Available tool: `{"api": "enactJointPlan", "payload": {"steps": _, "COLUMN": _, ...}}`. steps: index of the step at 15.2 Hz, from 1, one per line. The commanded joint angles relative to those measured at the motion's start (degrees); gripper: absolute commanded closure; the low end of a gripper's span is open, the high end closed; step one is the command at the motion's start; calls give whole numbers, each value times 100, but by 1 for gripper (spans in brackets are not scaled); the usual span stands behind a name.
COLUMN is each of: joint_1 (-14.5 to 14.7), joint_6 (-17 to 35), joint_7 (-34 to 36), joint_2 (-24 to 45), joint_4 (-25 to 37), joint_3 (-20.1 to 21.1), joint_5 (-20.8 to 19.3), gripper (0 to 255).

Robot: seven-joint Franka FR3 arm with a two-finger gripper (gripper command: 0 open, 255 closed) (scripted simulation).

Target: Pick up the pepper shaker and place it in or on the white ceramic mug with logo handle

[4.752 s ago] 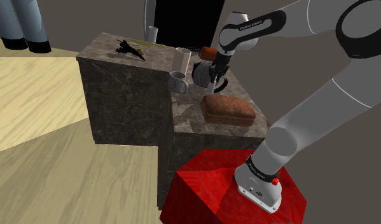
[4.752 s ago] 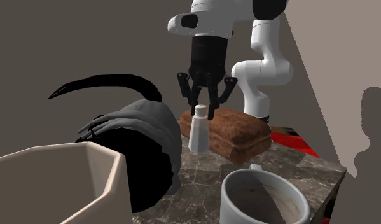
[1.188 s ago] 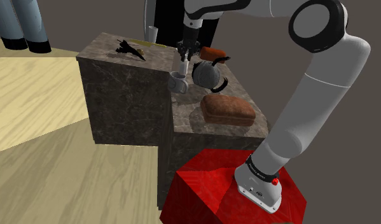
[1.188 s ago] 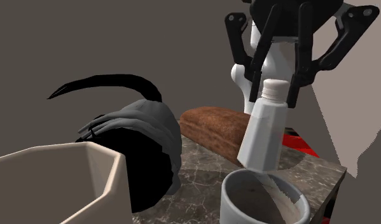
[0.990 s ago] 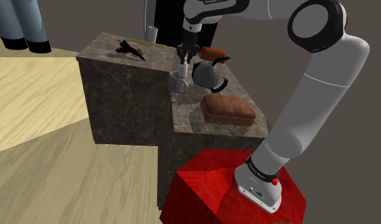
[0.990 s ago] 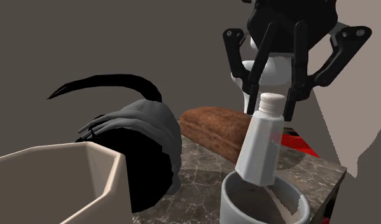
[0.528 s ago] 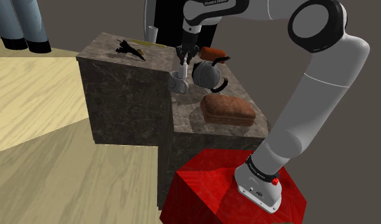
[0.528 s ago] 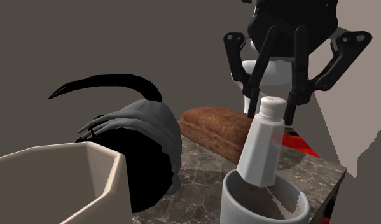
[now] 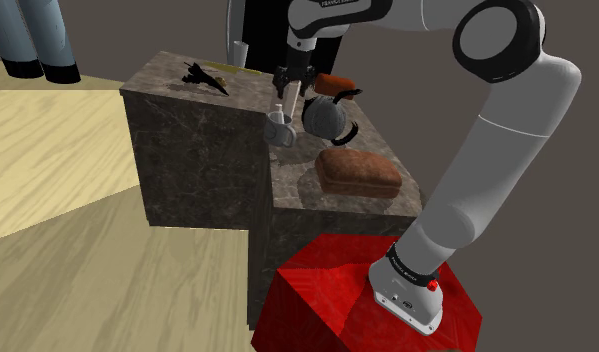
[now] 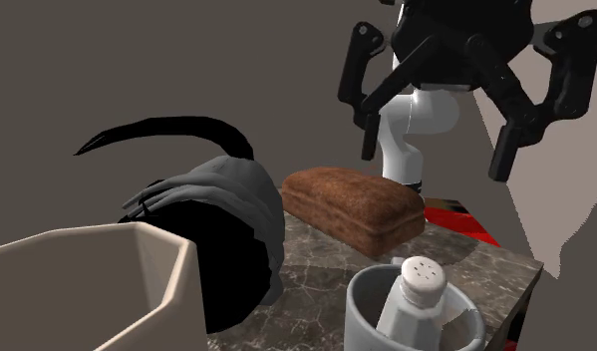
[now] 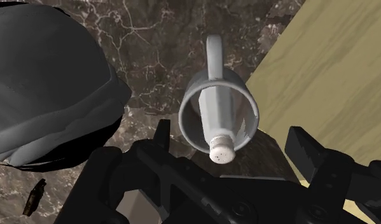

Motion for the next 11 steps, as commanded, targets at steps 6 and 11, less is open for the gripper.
{"api": "enactJointPlan", "payload": {"steps": 6, "joint_1": 17, "joint_6": -609, "joint_7": -16, "joint_2": -95, "joint_4": 511, "joint_3": 12, "joint_5": 9, "gripper": 0}}
{"api": "enactJointPlan", "payload": {"steps": 11, "joint_1": 17, "joint_6": -609, "joint_7": -16, "joint_2": -95, "joint_4": 512, "joint_3": 12, "joint_5": 9, "gripper": 0}}
